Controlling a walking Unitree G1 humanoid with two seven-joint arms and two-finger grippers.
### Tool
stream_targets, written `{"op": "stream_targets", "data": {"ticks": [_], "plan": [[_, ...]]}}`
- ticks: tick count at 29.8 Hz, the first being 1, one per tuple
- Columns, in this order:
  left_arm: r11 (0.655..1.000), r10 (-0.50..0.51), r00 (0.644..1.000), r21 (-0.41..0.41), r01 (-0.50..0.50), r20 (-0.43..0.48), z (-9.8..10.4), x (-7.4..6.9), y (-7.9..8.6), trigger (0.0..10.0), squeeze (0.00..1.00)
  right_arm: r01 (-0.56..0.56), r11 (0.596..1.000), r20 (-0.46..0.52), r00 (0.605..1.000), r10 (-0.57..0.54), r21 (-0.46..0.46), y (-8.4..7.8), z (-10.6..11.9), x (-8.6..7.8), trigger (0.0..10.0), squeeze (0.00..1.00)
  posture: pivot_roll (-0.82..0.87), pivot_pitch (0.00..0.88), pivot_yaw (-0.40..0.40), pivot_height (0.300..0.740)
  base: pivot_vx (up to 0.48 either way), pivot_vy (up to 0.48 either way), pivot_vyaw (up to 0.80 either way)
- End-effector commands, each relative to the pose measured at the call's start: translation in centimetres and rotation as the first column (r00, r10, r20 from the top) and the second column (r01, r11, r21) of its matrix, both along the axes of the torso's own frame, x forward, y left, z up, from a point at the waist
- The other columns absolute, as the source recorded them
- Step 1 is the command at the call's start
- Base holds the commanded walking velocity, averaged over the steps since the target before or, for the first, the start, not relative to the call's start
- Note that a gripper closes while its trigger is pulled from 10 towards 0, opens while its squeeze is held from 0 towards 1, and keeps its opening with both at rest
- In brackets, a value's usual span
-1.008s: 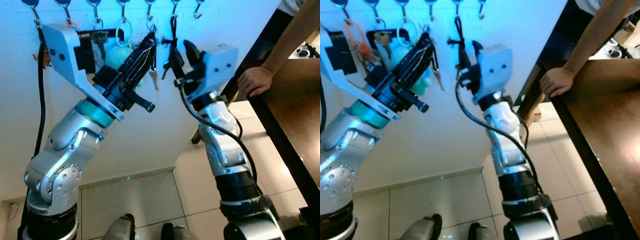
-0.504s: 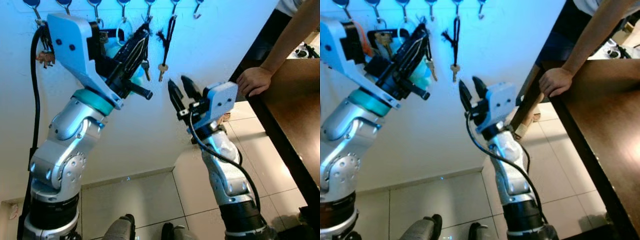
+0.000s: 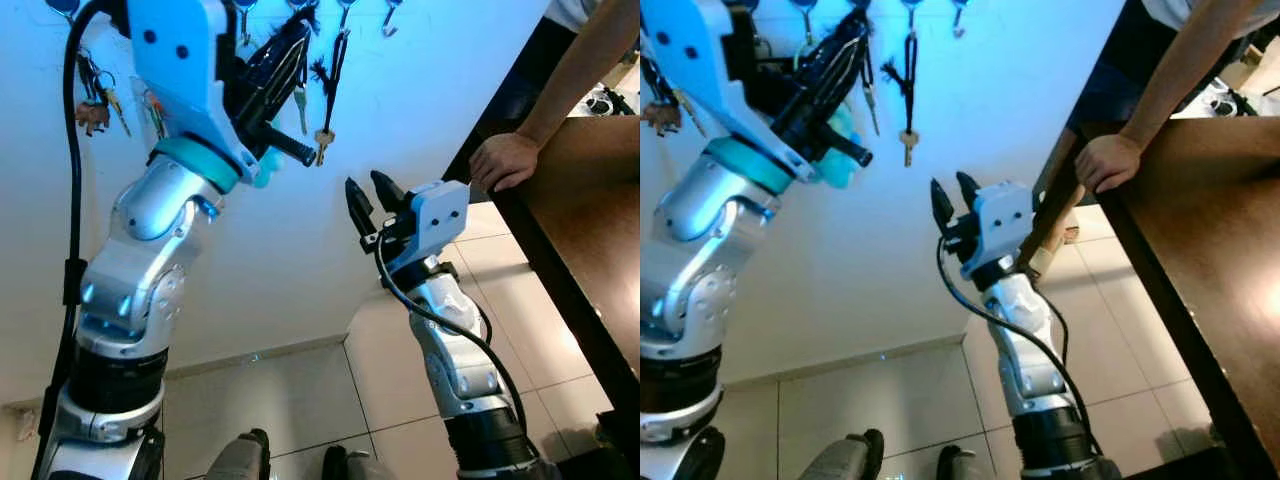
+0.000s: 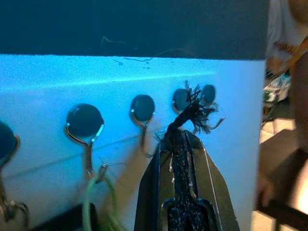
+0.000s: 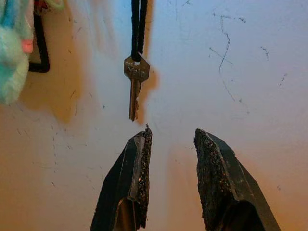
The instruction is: Hang keys on a hook
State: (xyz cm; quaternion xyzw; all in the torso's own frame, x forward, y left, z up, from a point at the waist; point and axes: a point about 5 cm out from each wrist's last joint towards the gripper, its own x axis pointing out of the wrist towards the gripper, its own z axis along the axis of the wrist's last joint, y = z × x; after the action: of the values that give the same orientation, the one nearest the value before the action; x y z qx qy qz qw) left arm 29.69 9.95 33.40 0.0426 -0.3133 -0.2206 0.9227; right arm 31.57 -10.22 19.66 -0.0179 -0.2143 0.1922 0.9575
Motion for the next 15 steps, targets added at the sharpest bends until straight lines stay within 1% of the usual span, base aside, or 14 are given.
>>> {"op": "stream_targets", "data": {"ticks": [1, 5, 15], "plan": [[0.996, 0.053, 0.997, 0.066, -0.057, 0.059, 0.33, 0.24, -0.25, 10.0, 0.0, 0.021, 1.0, -0.008, 1.0, -0.021, -0.007, -0.38, -0.44, 0.06, 10.0, 0.0, 0.11, 0.093, 0.049, 0.74, 0.0, 0.0, 0.0], [0.992, 0.087, 0.992, 0.086, -0.094, 0.086, 0.53, 0.42, 0.06, 10.0, 0.0, 0.021, 1.0, -0.007, 1.0, -0.021, -0.005, -0.31, -0.35, 0.09, 10.0, 0.0, 0.11, 0.094, 0.05, 0.74, 0.0, 0.0, 0.0], [0.99, 0.114, 0.988, 0.076, -0.123, 0.108, 0.75, 0.69, 0.48, 10.0, 0.0, 0.022, 1.0, -0.005, 1.0, -0.022, -0.001, -0.29, -0.29, 0.18, 10.0, 0.0, 0.11, 0.094, 0.05, 0.74, 0.0, 0.0, 0.0]]}}
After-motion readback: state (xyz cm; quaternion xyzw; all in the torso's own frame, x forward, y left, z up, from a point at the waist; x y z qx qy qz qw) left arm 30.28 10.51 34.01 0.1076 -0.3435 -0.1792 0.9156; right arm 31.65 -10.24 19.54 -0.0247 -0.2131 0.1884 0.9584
